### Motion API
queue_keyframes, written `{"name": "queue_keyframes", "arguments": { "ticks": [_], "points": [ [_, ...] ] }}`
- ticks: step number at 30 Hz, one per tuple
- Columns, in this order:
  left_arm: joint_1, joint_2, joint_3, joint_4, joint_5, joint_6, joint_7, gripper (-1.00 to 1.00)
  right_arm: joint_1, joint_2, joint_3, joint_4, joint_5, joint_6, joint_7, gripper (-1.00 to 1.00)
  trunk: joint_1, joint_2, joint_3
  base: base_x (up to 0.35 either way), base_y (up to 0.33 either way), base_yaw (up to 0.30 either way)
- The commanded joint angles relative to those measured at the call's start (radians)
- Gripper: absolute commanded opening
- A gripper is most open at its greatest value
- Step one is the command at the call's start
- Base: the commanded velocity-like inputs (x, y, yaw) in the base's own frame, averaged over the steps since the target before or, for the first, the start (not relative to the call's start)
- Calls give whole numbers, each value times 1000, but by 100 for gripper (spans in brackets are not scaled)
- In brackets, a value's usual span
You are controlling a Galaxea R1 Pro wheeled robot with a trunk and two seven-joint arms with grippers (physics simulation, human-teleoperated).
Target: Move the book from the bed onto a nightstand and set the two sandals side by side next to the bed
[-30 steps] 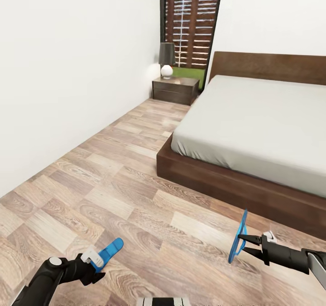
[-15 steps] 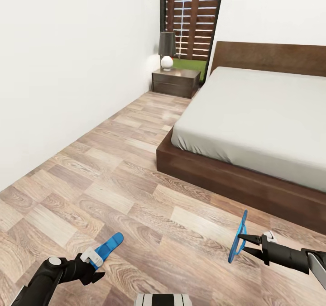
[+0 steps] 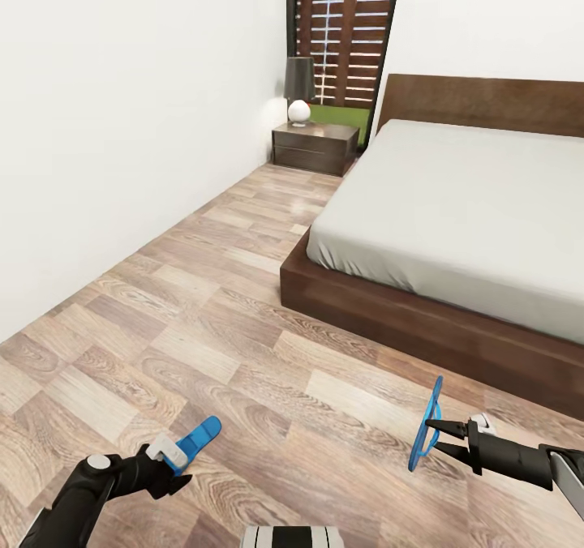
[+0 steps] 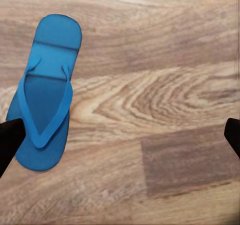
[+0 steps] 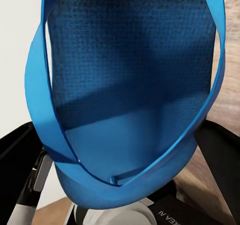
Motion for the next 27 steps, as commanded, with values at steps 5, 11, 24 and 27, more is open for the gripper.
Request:
{"name": "queue_keyframes", "arguments": {
  "ticks": [5, 11, 24, 27],
  "points": [
    [-1, 0, 4, -4, 4, 7, -35, 100, 0, 0, -1, 0, 2, 4, 4, -100, 0, 0, -1, 0, 0, 0],
    [-1, 1, 5, -8, 8, 7, -58, 100, 0, 0, -1, 0, 2, 4, 3, -100, 0, 0, -1, 0, 0, 0],
    [-1, -20, 6, -67, 7, 7, 187, 100, 0, 0, -1, 0, 2, 4, 2, -100, 0, 0, -1, 0, 0, 0],
    [-1, -22, 6, -66, 8, 7, 227, 100, 0, 0, -1, 0, 2, 4, 2, -100, 0, 0, -1, 0, 0, 0]
  ]
}}
